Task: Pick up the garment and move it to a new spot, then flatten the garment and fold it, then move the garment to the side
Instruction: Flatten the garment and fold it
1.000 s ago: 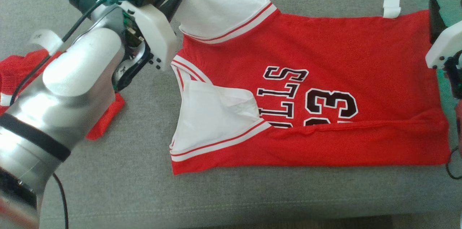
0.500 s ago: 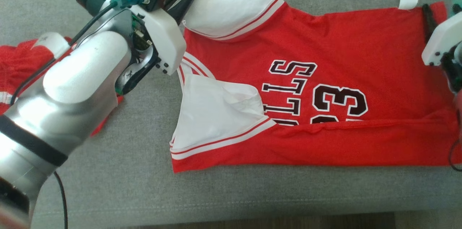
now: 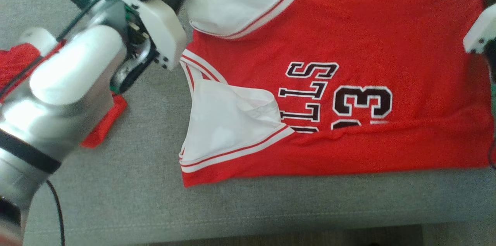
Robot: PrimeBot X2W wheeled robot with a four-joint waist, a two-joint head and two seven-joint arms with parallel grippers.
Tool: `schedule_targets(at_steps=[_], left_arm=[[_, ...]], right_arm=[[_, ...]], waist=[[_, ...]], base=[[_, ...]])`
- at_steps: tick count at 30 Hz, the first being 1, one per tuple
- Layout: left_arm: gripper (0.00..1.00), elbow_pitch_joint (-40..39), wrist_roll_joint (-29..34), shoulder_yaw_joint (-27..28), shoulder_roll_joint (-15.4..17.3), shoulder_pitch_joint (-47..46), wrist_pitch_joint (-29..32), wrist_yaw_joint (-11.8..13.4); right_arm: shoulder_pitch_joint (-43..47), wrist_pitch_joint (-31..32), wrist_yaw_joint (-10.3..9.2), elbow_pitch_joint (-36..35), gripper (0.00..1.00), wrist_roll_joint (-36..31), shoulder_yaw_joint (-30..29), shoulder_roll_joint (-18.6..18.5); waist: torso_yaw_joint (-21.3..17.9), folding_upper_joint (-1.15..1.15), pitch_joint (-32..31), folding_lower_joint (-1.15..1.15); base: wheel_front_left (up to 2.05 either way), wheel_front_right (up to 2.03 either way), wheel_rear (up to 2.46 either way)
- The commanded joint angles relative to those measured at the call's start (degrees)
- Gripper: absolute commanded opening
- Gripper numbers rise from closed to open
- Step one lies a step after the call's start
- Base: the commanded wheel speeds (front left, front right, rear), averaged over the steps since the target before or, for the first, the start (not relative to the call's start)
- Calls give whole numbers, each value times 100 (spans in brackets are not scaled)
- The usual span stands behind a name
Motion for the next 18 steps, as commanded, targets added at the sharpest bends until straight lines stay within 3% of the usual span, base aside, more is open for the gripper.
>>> schedule_targets(at_steps=[1, 18], left_arm=[[0, -36, -37, 288, 264, -373, -77, 56], [0, 867, 58, 558, 105, -1126, -528, 114]], right_arm=[[-204, -141, -4, -155, 0, 49, 29, -87], [-1217, -1318, -4, -22, 0, -190, -191, 68]], waist=[[-7, 0, 4, 0], [-30, 0, 214, 0]], base=[[0, 0, 0], [0, 0, 0]])
